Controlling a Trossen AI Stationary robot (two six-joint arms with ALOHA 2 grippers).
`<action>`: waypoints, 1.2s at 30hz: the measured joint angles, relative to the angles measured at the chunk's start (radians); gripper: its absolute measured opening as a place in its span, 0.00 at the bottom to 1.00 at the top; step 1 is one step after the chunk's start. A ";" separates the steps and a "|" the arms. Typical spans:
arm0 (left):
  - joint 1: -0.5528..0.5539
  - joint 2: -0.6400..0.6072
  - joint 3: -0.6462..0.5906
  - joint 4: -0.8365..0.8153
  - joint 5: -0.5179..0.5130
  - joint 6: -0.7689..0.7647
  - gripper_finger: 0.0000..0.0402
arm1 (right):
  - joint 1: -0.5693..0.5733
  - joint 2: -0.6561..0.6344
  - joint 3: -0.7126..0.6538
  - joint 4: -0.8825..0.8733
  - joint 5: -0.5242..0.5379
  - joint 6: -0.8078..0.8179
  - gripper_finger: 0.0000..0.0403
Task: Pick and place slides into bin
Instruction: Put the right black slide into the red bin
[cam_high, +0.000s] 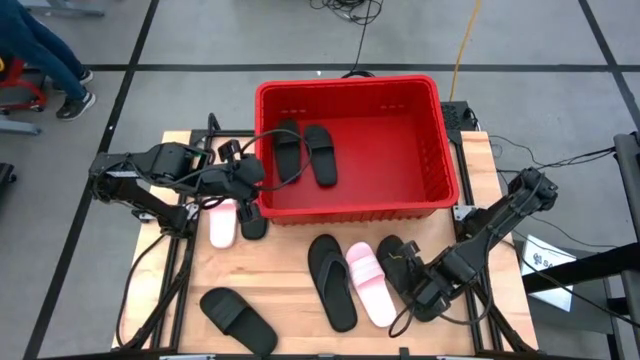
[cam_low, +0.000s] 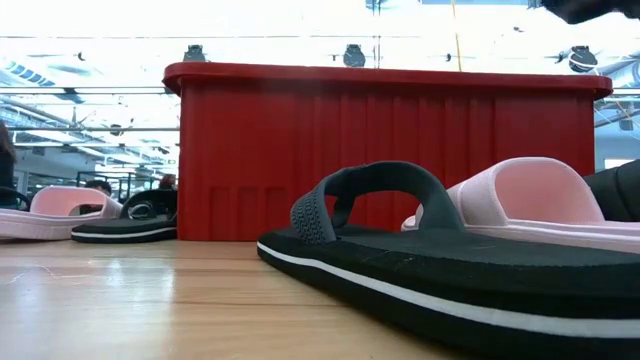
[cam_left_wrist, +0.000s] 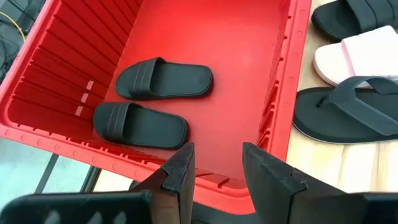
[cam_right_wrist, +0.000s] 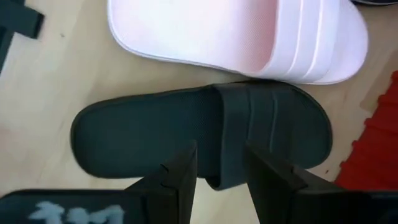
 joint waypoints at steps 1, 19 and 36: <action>0.000 0.000 0.000 0.000 0.000 0.000 0.32 | 0.000 0.000 -0.016 0.011 0.000 -0.002 0.29; 0.001 0.000 0.000 -0.006 0.000 -0.019 0.32 | -0.001 -0.001 -0.231 0.117 0.032 -0.154 0.29; 0.001 0.000 -0.001 -0.005 0.001 -0.034 0.32 | -0.001 -0.003 -0.347 0.233 0.193 -0.153 0.29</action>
